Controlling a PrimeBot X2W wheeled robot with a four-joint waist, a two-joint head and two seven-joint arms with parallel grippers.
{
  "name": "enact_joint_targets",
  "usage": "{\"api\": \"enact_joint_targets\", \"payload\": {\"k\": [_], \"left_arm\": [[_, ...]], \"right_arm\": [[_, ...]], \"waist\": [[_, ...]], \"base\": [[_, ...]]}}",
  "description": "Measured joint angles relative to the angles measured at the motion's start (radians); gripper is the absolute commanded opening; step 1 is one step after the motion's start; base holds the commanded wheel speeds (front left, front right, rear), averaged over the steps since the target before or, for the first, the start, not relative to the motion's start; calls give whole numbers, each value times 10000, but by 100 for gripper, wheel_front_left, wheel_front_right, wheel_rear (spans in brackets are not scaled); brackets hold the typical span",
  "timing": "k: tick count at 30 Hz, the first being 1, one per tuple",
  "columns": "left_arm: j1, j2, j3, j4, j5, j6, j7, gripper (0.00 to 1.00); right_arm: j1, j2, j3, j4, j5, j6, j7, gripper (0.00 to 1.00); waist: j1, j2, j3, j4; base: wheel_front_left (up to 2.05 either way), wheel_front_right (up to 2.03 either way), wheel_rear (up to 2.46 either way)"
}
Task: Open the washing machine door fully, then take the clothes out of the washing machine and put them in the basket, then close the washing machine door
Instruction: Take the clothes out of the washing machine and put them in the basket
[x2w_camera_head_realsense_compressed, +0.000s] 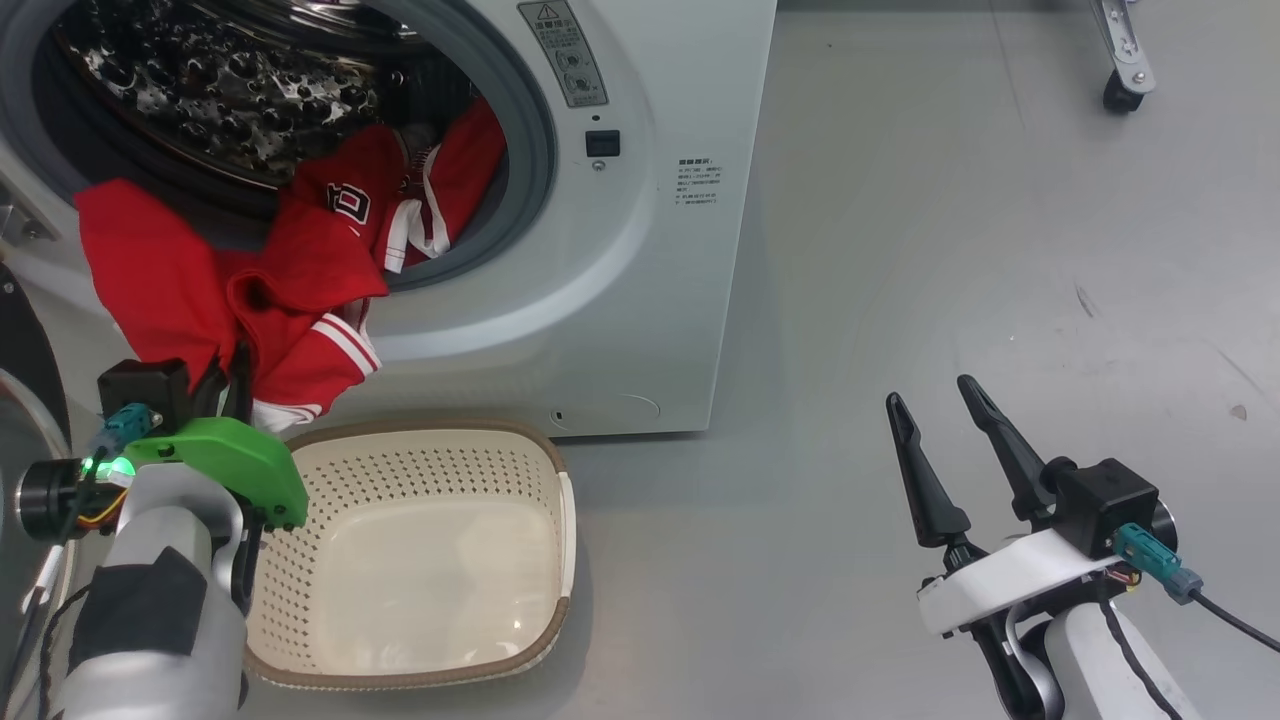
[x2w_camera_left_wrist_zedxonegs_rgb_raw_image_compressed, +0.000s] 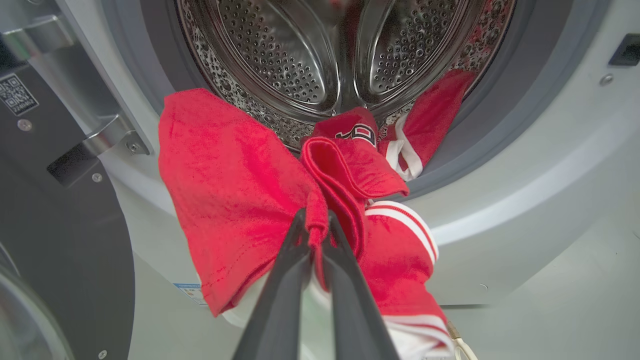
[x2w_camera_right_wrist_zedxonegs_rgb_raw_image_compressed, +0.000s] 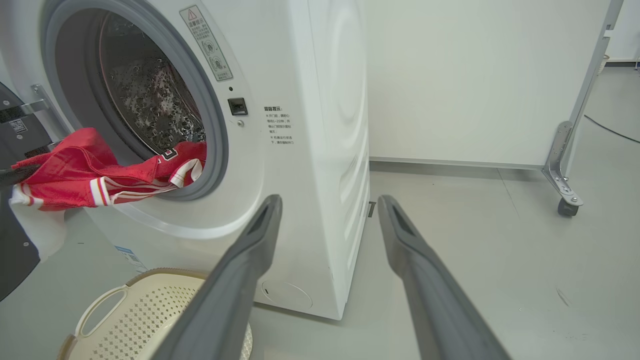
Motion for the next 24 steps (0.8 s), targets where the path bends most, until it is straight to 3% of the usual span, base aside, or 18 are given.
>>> {"api": "enact_joint_targets", "payload": {"k": [24], "left_arm": [[1685, -362, 374, -5616, -247, 15, -6, 0]], "right_arm": [[426, 71, -104, -67, -2, 0, 2, 100]], "waist": [[0, 0, -598, 425]], "base": [[0, 0, 0]]}}
